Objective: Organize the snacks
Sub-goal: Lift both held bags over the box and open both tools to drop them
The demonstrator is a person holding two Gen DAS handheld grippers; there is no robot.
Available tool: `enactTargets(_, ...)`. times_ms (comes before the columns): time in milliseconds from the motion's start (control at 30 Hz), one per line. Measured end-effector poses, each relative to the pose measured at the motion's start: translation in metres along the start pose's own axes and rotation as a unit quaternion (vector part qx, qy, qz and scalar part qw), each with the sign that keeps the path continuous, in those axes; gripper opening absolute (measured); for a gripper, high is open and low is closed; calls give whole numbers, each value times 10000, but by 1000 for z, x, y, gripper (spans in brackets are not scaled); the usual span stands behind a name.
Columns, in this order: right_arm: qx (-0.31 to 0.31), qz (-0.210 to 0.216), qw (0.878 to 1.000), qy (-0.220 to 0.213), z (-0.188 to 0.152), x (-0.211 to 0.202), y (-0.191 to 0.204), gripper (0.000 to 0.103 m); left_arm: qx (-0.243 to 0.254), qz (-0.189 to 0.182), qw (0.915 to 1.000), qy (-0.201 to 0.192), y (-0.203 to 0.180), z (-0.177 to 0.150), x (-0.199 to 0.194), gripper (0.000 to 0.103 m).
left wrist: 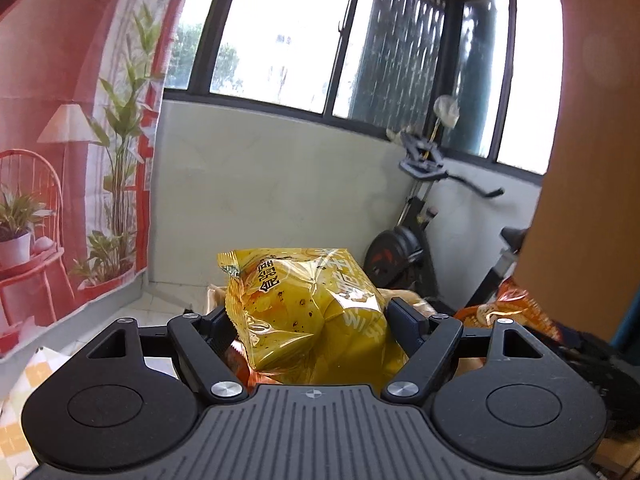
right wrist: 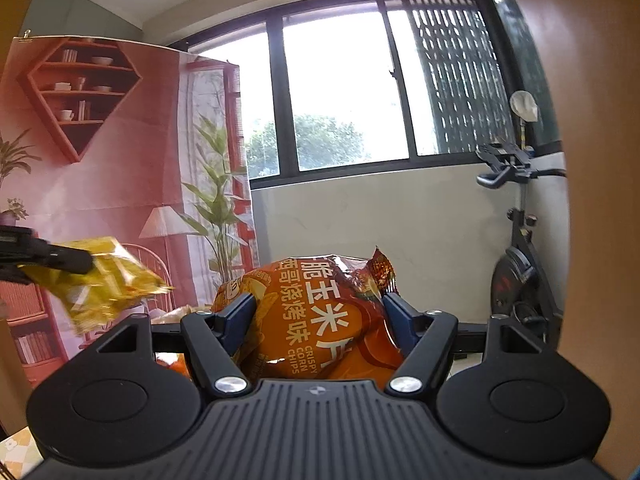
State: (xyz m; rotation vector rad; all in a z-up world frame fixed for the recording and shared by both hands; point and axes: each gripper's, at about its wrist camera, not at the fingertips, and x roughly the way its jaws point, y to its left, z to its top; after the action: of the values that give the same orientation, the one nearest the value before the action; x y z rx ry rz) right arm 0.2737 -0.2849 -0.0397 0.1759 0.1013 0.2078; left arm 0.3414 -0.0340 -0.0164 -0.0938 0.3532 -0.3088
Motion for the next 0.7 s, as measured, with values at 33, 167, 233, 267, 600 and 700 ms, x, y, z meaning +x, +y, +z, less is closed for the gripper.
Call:
enactTargets(33,-3,10,10000,-3,0,5,-1,72,15,66,9999,80,-1,1,10,80)
enactTargets(167,44,70,9999,58,0,31,-3,72,95,244,9992,313,-1,3,41,80)
enactTargets(233,33,116,9999,115,-1,43,-2,72,234,321,9984,414,-2,2,54,80)
enactTargets(267,9,127,9998,139,-2,50,-1,72,308,356,9979,445,-1,4,60,80)
enactTargets(600,-158,148,9991,354,-7,94,5,72,596,343,9940,855,16,5,92,84)
enactTargets(700,-107,113,9989,452,-9,103,6,72,428,316,9958,747,24,8,87,84)
